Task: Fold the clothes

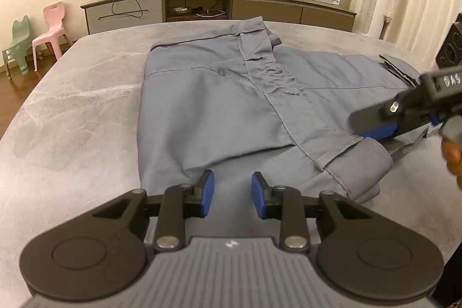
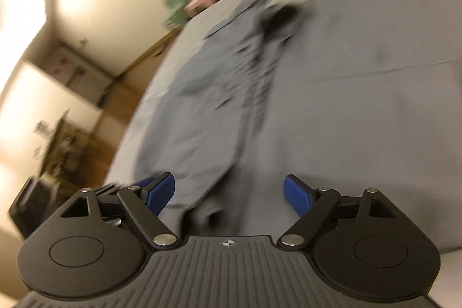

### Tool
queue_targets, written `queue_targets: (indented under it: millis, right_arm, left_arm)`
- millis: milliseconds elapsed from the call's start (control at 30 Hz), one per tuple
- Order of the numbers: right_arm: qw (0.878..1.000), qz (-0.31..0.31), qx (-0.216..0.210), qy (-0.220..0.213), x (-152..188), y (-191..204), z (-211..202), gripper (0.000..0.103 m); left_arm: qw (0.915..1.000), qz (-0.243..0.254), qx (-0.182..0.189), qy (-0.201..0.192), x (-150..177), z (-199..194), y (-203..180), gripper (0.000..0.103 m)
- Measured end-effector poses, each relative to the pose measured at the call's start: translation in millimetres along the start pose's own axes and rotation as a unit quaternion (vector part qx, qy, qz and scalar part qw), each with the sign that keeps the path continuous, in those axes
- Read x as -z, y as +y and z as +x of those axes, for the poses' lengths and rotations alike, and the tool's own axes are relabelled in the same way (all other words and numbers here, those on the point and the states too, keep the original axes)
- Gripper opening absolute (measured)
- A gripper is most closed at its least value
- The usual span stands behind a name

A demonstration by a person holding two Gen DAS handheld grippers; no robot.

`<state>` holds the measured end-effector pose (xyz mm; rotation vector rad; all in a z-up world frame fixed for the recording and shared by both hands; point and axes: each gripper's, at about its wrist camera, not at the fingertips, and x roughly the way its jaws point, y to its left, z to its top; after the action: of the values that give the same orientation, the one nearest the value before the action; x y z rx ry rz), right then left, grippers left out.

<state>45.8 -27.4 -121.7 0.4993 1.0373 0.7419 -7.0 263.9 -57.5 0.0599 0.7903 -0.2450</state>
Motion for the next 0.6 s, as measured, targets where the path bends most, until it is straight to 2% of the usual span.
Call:
queue_targets:
  millis: [100,133,167,200,300,333,367,467,600]
  right_arm:
    - [1.000,-0.008,-0.003,0.001,0,16,21,0.083]
    - [1.000,-0.018,0.003,-0.001,-2,21,28,0.055]
    - [0.999,-0.032,0.014,-0.005,-3,26,33,0.033]
    - [0.998,-0.051,0.022,-0.014,-4,34,32,0.023]
    - [0.991,-0.110,0.051,-0.055,-1,54,13,0.015]
    - [0.987,-0.127,0.064,-0.070,0,59,7,0.005]
    - [0.983,-0.145,0.086,-0.075,2,62,4,0.003]
    - [0.976,-0.163,0.134,-0.052,7,54,19,0.003]
    - [0.973,-0.161,0.157,-0.059,17,39,23,0.003]
  left_arm:
    - [1.0000,-0.001,-0.004,0.000,-2,2,1,0.029]
    - [1.0000,-0.002,-0.006,-0.002,-3,3,2,0.029]
    - [0.9999,-0.002,-0.008,-0.008,-4,0,1,0.029]
    - [0.9998,-0.003,-0.011,-0.014,-4,-3,1,0.029]
    - [0.9989,-0.007,-0.006,-0.046,-5,-16,2,0.029]
    - [0.9992,-0.007,-0.004,-0.039,-4,-14,3,0.029]
    - [0.9997,-0.003,-0.006,-0.024,-3,-9,2,0.029]
    - [0.9995,0.022,-0.021,-0.006,0,1,-4,0.029]
    - [0.9994,0.023,-0.023,-0.005,0,0,-7,0.029]
